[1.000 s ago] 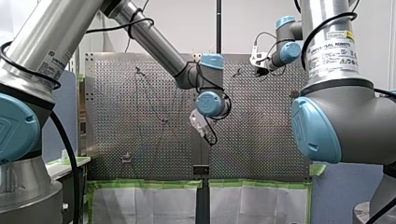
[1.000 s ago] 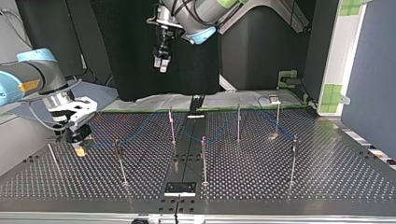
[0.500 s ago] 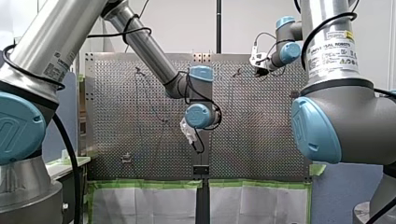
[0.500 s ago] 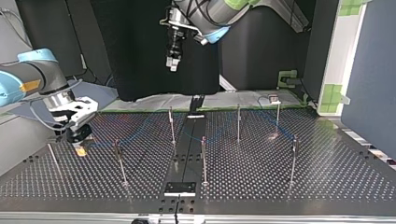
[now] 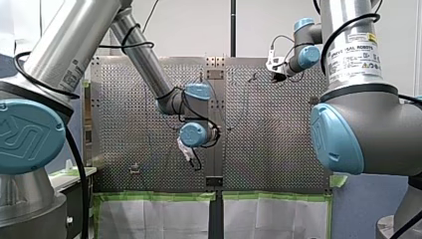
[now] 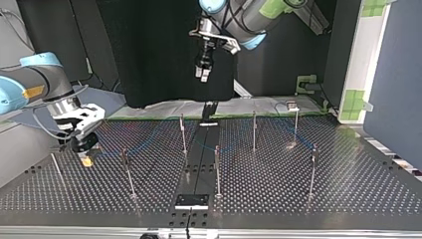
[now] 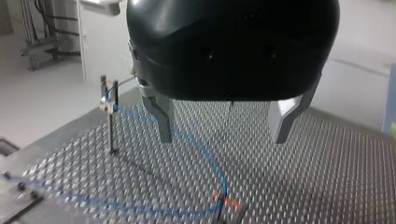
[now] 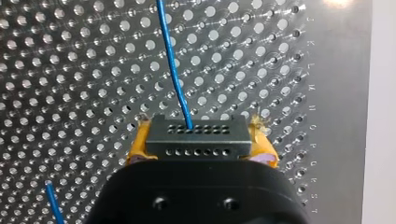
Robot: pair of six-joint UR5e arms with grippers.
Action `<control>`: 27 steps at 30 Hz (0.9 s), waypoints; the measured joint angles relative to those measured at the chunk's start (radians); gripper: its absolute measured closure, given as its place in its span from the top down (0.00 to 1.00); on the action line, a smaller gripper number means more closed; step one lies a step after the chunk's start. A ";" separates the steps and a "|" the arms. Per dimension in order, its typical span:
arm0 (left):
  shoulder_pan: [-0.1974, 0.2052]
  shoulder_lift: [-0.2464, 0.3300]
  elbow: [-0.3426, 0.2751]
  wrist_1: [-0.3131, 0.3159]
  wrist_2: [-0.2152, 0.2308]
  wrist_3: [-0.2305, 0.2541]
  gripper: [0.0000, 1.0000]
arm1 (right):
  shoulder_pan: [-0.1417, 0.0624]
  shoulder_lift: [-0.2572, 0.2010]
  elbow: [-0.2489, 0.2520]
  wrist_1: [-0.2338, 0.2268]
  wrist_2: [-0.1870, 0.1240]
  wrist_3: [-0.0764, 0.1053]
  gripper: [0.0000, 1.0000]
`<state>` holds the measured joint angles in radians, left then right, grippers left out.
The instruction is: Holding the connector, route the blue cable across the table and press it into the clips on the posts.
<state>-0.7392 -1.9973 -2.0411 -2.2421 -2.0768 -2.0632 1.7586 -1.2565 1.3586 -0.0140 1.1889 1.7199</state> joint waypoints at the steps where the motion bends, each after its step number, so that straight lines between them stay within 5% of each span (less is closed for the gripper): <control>1: 0.008 0.000 -0.008 0.008 -0.001 0.002 1.00 | 0.000 0.000 0.000 0.000 0.000 0.000 0.00; 7: 0.045 0.000 -0.059 0.060 0.001 0.030 1.00 | -0.001 0.001 0.000 0.000 -0.001 0.000 0.00; 27: 0.057 0.000 -0.232 0.232 -0.002 0.082 1.00 | -0.004 0.001 0.000 0.001 -0.002 0.000 0.00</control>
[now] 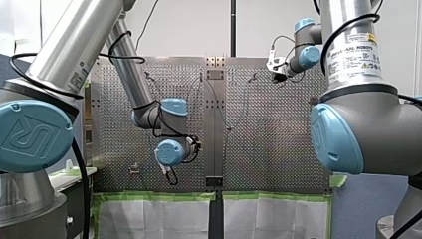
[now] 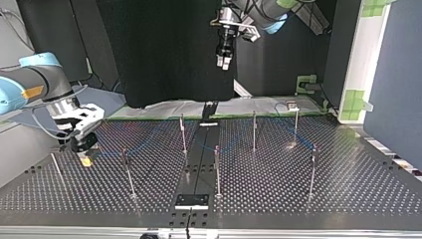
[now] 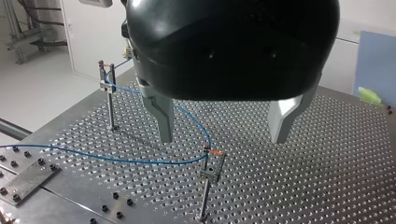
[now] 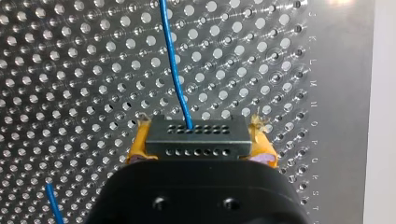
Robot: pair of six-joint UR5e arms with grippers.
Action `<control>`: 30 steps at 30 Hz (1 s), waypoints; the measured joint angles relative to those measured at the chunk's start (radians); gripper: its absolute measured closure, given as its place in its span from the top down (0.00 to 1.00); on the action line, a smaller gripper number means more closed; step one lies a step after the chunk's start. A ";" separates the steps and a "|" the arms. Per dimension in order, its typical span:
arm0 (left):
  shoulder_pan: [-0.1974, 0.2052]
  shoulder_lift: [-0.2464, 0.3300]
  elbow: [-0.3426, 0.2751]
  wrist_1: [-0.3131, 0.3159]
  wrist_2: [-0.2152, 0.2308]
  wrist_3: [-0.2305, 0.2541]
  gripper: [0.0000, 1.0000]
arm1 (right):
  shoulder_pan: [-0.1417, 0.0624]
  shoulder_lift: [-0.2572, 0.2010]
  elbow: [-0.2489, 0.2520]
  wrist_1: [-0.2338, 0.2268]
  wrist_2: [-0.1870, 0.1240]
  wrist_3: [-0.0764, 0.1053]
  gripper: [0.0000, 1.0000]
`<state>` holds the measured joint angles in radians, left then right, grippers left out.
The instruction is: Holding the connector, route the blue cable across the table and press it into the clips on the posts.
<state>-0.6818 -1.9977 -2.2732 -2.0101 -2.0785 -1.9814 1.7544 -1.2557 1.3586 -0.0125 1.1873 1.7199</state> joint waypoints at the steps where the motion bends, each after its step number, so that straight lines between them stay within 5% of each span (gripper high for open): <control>1: 0.000 0.000 -0.005 0.005 0.000 0.002 1.00 | 0.000 0.000 0.000 0.000 0.000 0.000 0.00; 30: 0.000 0.000 -0.017 0.017 0.001 0.006 1.00 | 0.000 0.000 0.000 0.000 0.000 0.000 0.00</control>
